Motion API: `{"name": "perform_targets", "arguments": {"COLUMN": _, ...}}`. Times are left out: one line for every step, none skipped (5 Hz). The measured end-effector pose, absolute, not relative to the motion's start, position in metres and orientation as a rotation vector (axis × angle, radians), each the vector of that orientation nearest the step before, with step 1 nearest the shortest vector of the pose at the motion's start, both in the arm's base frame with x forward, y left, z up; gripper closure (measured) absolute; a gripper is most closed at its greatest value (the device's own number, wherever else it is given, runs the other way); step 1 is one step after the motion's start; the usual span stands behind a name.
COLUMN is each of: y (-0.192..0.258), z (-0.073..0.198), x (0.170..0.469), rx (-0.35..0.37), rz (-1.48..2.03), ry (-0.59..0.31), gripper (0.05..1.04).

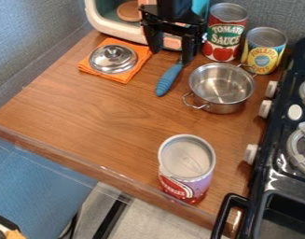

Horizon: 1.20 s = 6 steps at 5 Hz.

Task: Move the can to the left side

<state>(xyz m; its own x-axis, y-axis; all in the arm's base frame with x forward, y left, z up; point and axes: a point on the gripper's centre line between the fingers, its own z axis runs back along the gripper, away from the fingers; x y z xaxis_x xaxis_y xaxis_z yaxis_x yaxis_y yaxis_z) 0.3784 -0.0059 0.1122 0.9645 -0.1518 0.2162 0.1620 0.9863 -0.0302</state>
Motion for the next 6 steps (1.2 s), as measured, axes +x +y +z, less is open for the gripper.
{"name": "perform_targets", "arguments": {"y": -0.058, "z": 0.121, "x": 0.342, "rx": -0.07, "rz": -0.338, "ry": -0.215, "gripper": 0.083}}
{"name": "perform_targets", "arguments": {"y": -0.095, "z": 0.127, "x": 0.305, "rx": -0.037, "rz": -0.445, "ry": -0.229, "gripper": 0.083}}
{"name": "perform_targets", "arguments": {"y": -0.113, "z": 0.116, "x": 0.275, "rx": 0.008, "rz": -0.513, "ry": -0.225, "gripper": 0.083}}
{"name": "perform_targets", "arguments": {"y": -0.129, "z": 0.102, "x": 0.252, "rx": 0.04, "rz": -0.585, "ry": -0.209, "gripper": 0.083}}
{"name": "perform_targets", "arguments": {"y": -0.137, "z": 0.092, "x": 0.239, "rx": 0.056, "rz": -0.622, "ry": -0.2, "gripper": 0.083}}
{"name": "perform_targets", "arguments": {"y": -0.155, "z": 0.083, "x": 0.222, "rx": 0.052, "rz": -0.691, "ry": -0.197, "gripper": 0.083}}
